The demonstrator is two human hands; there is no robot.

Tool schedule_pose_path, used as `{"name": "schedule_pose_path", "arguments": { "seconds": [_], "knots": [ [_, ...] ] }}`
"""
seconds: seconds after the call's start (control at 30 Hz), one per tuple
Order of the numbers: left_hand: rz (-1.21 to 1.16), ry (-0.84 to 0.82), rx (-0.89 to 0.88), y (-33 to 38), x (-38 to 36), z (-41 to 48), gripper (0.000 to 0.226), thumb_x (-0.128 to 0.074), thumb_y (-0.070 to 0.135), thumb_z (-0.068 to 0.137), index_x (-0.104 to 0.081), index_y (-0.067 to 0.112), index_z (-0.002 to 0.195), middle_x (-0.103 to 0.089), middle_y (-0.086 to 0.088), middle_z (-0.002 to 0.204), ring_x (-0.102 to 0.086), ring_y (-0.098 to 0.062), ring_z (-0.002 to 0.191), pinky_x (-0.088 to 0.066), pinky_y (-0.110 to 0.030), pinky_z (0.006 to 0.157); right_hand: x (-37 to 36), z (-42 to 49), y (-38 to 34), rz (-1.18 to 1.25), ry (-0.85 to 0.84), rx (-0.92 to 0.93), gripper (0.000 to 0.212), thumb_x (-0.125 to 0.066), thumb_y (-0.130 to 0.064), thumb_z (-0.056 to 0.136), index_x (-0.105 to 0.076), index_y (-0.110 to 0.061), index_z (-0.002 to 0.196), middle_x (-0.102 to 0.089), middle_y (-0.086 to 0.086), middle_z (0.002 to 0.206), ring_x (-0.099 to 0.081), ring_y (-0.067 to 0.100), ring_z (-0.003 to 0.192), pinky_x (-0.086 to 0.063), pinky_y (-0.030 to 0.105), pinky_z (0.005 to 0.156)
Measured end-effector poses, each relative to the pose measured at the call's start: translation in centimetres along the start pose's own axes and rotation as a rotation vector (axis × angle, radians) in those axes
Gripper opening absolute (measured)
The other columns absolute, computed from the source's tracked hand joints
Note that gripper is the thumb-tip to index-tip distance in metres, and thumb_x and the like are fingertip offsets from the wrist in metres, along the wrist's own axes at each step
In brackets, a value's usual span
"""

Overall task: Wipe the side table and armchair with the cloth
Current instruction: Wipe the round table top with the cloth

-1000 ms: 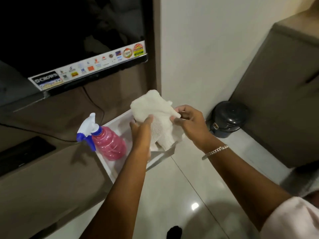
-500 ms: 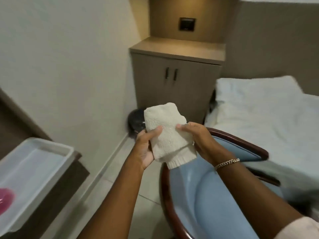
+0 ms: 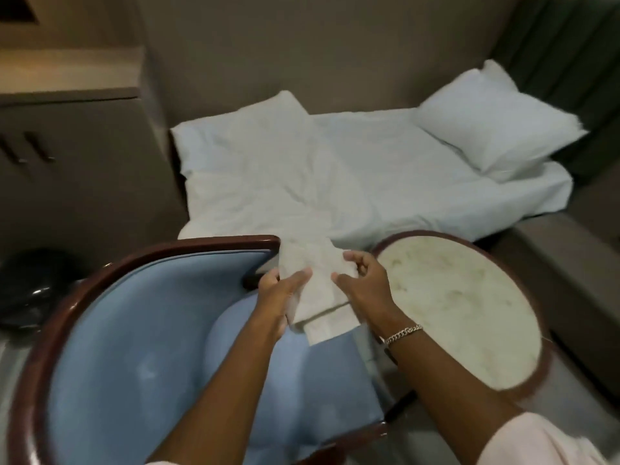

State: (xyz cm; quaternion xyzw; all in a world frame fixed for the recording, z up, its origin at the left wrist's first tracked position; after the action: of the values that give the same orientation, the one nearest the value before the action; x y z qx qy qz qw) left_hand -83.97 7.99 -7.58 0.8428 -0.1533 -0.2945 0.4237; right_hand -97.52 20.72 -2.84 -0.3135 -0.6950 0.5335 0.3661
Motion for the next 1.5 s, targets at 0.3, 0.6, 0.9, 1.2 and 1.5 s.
{"name": "schedule_pose_path", "arguments": {
  "seconds": [0.3,0.6,0.9,1.2,1.5],
  "knots": [
    [0.396,-0.036,-0.023,-9.6,-15.8,6.9,0.046,-0.070,0.006,0.088,-0.059,0.007,0.133,-0.069,-0.013,0.124,-0.067,-0.030,0.111,-0.057,-0.045,0.095,16.4,8.0,7.4,-0.270,0.095,-0.016,0.032,-0.070,-0.004,0.083,-0.065,-0.022,0.108,-0.065,-0.011,0.108,-0.060,0.011,0.099,-0.045,0.012,0.080],
    [0.322,0.175,0.124,-25.2,-26.1,23.3,0.061,-0.066,0.005,0.093,-0.042,0.002,0.148,-0.061,-0.012,0.137,-0.062,-0.018,0.112,-0.049,-0.025,0.101,28.8,27.8,26.8,-0.294,-0.076,-0.255,0.035,-0.070,-0.010,0.085,-0.063,-0.022,0.118,-0.064,-0.001,0.122,-0.061,0.019,0.114,-0.052,0.026,0.088],
    [1.594,0.149,-0.308,-34.7,-26.6,27.2,0.066,-0.034,0.040,0.098,-0.036,0.001,0.152,-0.031,-0.020,0.162,-0.028,-0.037,0.151,-0.030,-0.053,0.121,19.8,33.7,33.6,-1.218,-0.374,0.452,0.067,-0.024,-0.070,0.092,-0.016,-0.045,0.153,-0.009,-0.003,0.167,-0.009,0.034,0.153,-0.011,0.071,0.113],
    [1.596,0.269,-0.359,-34.7,-25.6,29.8,0.087,-0.035,0.058,0.095,-0.013,0.004,0.159,-0.009,-0.017,0.169,-0.006,-0.031,0.158,-0.011,-0.046,0.128,19.1,46.3,31.3,-1.121,-0.161,0.249,0.076,-0.037,-0.074,0.085,-0.016,-0.045,0.152,-0.009,-0.003,0.167,-0.008,0.038,0.152,-0.011,0.074,0.112],
    [1.635,0.291,-0.450,-32.2,-24.8,32.9,0.083,-0.032,0.049,0.096,-0.014,-0.004,0.157,-0.011,-0.024,0.167,-0.007,-0.034,0.157,-0.015,-0.048,0.128,22.1,47.8,31.0,-1.054,0.078,0.230,0.071,-0.040,-0.066,0.086,-0.030,-0.035,0.149,-0.023,0.000,0.163,-0.022,0.035,0.148,-0.021,0.070,0.110]
  ]
}}
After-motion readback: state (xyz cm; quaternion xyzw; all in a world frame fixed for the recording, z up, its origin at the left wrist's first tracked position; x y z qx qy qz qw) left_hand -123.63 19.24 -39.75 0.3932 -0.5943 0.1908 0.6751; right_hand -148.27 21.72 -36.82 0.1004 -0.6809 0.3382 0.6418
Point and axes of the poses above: each hand's wrist, its own z-axis towards the middle knuckle, its own x-axis out of the back of the hand, y = z × x, the point moved 10 cm from there along z, towards the middle knuckle
